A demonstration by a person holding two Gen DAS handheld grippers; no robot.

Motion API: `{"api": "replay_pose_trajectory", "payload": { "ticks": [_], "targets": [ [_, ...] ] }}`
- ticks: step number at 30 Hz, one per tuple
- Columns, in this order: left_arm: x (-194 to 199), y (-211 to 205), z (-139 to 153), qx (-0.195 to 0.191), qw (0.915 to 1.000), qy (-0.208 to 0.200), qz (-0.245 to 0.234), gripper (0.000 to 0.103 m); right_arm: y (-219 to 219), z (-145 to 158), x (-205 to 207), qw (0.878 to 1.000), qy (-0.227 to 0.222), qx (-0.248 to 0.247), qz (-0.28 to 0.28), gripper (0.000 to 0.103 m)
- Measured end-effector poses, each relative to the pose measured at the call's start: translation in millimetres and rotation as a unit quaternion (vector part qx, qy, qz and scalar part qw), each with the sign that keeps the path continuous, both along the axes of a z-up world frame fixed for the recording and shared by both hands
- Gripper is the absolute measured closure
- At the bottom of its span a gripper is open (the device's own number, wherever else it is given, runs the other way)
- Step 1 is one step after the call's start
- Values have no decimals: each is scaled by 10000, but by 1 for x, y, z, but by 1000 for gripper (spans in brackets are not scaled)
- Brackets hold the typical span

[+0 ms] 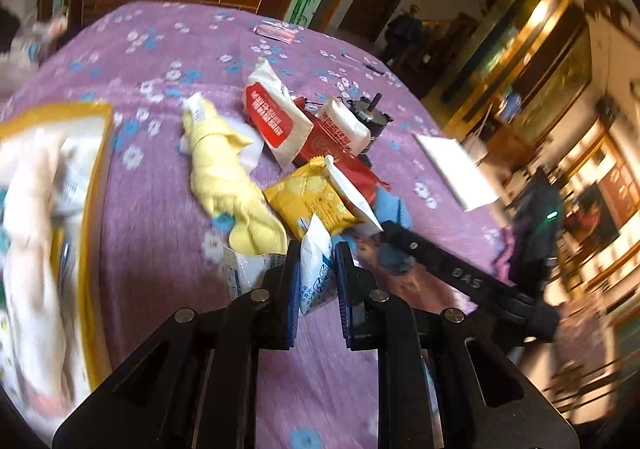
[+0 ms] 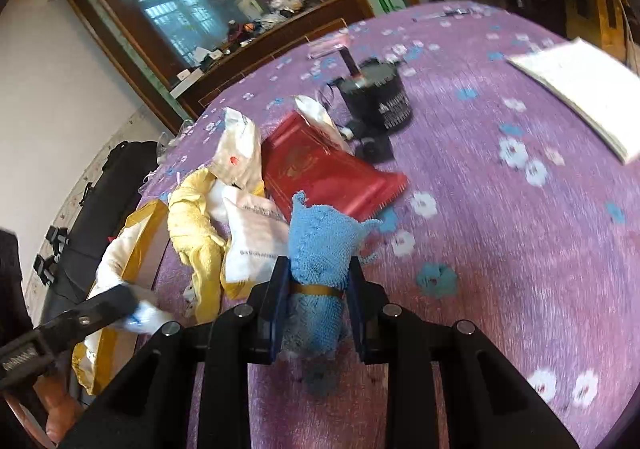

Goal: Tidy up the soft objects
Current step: 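Grasp a white sachet with the left tool while the right tool grasps the blue cloth, then carry the sachet and blue cloth over the foam tray and release both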

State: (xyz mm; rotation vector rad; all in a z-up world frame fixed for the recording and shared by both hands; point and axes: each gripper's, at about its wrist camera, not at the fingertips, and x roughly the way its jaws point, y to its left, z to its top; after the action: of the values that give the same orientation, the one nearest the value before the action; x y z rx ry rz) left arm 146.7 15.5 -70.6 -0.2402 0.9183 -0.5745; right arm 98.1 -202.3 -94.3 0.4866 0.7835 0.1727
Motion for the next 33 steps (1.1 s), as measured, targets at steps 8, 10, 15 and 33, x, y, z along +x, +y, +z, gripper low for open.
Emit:
{"api": "replay_pose_trajectory", "payload": {
  "ticks": [8,10,15,33],
  "targets": [
    [-53,49,21,-688,9973,141,207,88,30,12,-42,9991,-3,332,275,77],
    [-62,66,27,-818,9961,117,321,88,45,25,-50,9985,-143,281,451,77],
    [-84,118,49,-856,9900,-102,1116,88,83,51,-66,9941,-431,161,979,77],
    [-76,244,4,-1558,9455,909,2712,88,238,55,-33,9503,-123,-125,3108,77]
  ]
}}
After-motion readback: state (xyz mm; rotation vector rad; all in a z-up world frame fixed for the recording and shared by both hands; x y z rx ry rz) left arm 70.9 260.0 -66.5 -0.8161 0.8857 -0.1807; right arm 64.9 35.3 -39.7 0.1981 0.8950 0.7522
